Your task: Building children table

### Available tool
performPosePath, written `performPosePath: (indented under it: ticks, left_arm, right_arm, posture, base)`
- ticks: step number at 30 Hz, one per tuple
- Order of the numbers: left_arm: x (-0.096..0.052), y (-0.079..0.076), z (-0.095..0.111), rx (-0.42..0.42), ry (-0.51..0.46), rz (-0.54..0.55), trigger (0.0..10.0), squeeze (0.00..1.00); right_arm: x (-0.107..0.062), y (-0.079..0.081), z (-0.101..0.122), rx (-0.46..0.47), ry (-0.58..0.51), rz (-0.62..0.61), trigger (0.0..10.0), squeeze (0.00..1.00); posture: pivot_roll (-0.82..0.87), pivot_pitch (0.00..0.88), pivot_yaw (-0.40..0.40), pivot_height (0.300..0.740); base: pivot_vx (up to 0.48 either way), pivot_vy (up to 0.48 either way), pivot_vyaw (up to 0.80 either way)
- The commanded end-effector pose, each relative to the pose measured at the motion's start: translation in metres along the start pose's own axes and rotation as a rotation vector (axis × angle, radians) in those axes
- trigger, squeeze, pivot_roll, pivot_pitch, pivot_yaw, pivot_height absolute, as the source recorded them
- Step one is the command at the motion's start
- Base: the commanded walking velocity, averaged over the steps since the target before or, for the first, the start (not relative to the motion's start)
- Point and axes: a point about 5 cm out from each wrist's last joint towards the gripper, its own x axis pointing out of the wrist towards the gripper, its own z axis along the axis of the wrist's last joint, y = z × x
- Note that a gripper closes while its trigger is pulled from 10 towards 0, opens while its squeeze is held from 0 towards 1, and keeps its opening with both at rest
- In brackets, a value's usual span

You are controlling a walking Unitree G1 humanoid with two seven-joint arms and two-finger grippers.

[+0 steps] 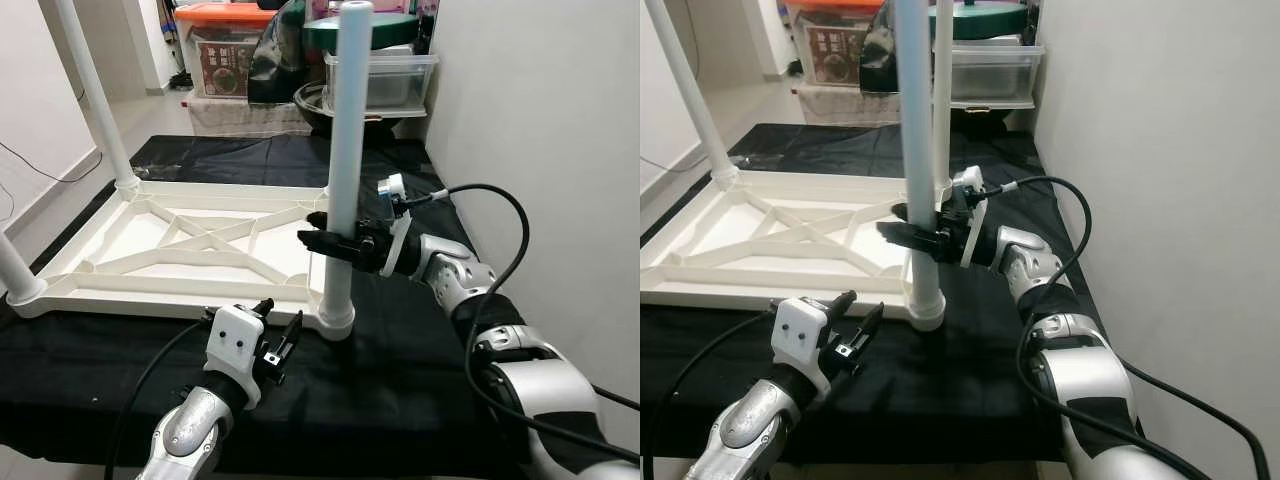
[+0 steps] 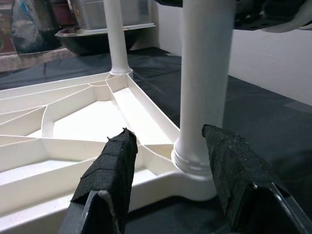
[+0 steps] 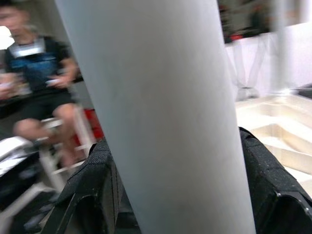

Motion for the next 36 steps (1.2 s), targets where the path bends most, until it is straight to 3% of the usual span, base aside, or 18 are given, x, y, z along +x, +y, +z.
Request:
performPosePath:
  ticks: [1,9,10,12,14,16,17,18,19,20,23,25,26,28,30,33,34,36]
  left_arm:
    - [-0.002,0.0,-0.002,0.013,0.011,-0.003,10.0,0.0]
    - [-0.002,0.0,-0.002,0.013,0.011,-0.003,10.0,0.0]
    - [-0.002,0.0,-0.002,0.013,0.011,-0.003,10.0,0.0]
    - [-0.001,0.001,-0.002,0.015,0.009,0.001,10.0,0.0]
    - [-0.001,0.0,-0.001,0.015,0.008,0.002,10.0,0.0]
    - [-0.001,0.0,-0.001,0.015,0.008,0.002,10.0,0.0]
    - [-0.001,0.001,-0.002,0.012,0.006,0.003,10.0,0.0]
    - [-0.001,0.001,-0.002,0.011,0.006,0.004,10.0,0.0]
    - [-0.001,0.001,-0.002,0.011,0.006,0.004,10.0,0.0]
    - [-0.001,0.001,-0.003,0.01,0.008,0.004,10.0,0.0]
    - [-0.001,0.001,-0.003,0.01,0.009,0.003,10.0,0.0]
    - [0.0,0.0,-0.003,0.01,0.008,-0.002,10.0,0.0]
    - [0.0,0.0,-0.003,0.01,0.008,-0.002,10.0,0.0]
    - [0.0,0.001,-0.002,0.013,0.007,-0.001,10.0,0.0]
    - [-0.001,0.002,-0.002,0.015,0.007,0.001,10.0,0.0]
    - [-0.001,0.003,-0.002,0.016,0.007,0.002,10.0,0.0]
    - [-0.001,0.003,-0.002,0.017,0.007,0.002,10.0,0.0]
    - [-0.001,0.003,-0.002,0.017,0.007,0.002,10.0,0.0]
  right_arm:
    - [0.008,0.004,0.001,0.015,-0.006,0.076,6.2,0.0]
    - [0.008,0.004,0.001,0.015,-0.006,0.076,6.2,0.0]
    - [0.009,0.006,0.001,0.025,-0.011,0.102,0.0,0.0]
    - [0.011,-0.015,-0.008,-0.037,0.004,-0.323,0.0,0.0]
    - [0.005,-0.029,-0.007,-0.079,-0.028,-0.626,0.0,0.0]
    - [0.005,-0.029,-0.007,-0.079,-0.028,-0.626,0.0,0.0]
    - [-0.012,-0.04,0.002,-0.105,-0.078,-0.917,0.0,0.0]
    - [-0.02,-0.044,0.004,-0.115,-0.093,-1.027,0.0,0.0]
    - [-0.02,-0.044,0.004,-0.115,-0.093,-1.027,0.0,0.0]
    - [-0.033,-0.048,0.005,-0.101,-0.117,-1.183,0.0,0.0]
    - [-0.043,-0.05,0.004,-0.094,-0.125,-1.299,0.0,0.0]
    - [-0.068,-0.05,-0.01,-0.042,-0.149,-1.595,0.0,0.0]
    - [-0.068,-0.05,-0.01,-0.042,-0.149,-1.595,0.0,0.0]
    - [-0.079,-0.046,-0.023,-0.002,-0.152,-1.794,0.0,0.0]
    - [-0.079,-0.045,-0.026,0.006,-0.152,-1.848,0.0,0.0]
    - [-0.071,-0.045,-0.028,0.017,-0.152,-1.828,0.0,0.0]
    - [-0.055,-0.045,-0.026,0.021,-0.176,-1.757,9.6,0.0]
    - [-0.055,-0.045,-0.026,0.021,-0.176,-1.757,9.6,0.0]
  posture:
    - [-0.03,0.0,-0.021,0.74]
    - [-0.03,0.0,-0.021,0.74]
    - [-0.01,0.0,-0.034,0.74]
    - [-0.03,0.0,-0.031,0.74]
    - [-0.03,0.0,-0.028,0.74]
    - [-0.03,0.0,-0.028,0.74]
    - [-0.06,0.0,-0.027,0.74]
    - [-0.06,0.0,-0.027,0.74]
    - [-0.06,0.0,-0.027,0.74]
    - [-0.07,0.0,-0.018,0.74]
    - [-0.07,0.0,-0.018,0.74]
    - [-0.06,0.0,-0.019,0.74]
    - [-0.06,0.0,-0.019,0.74]
    - [-0.06,0.0,-0.019,0.74]
    - [-0.05,0.0,-0.019,0.74]
    - [-0.05,0.0,-0.021,0.74]
    - [-0.05,0.0,-0.021,0.74]
    - [-0.05,0.0,-0.021,0.74]
  base:
    - [0.0,0.0,0.0]
    - [0.0,0.0,0.0]
    - [0.0,0.0,0.0]
    - [0.0,0.0,0.0]
    - [0.0,0.0,0.0]
    - [0.0,0.0,0.0]
    - [0.0,0.0,0.0]
    - [0.0,0.0,0.0]
    - [0.0,0.0,0.0]
    - [0.0,0.0,0.0]
    - [0.0,0.0,0.0]
    - [0.0,0.0,0.0]
    - [0.0,0.0,0.0]
    - [0.0,0.0,0.0]
    - [0.0,0.0,0.0]
    - [0.0,0.0,0.0]
    - [0.0,0.0,0.0]
    - [0.0,0.0,0.0]
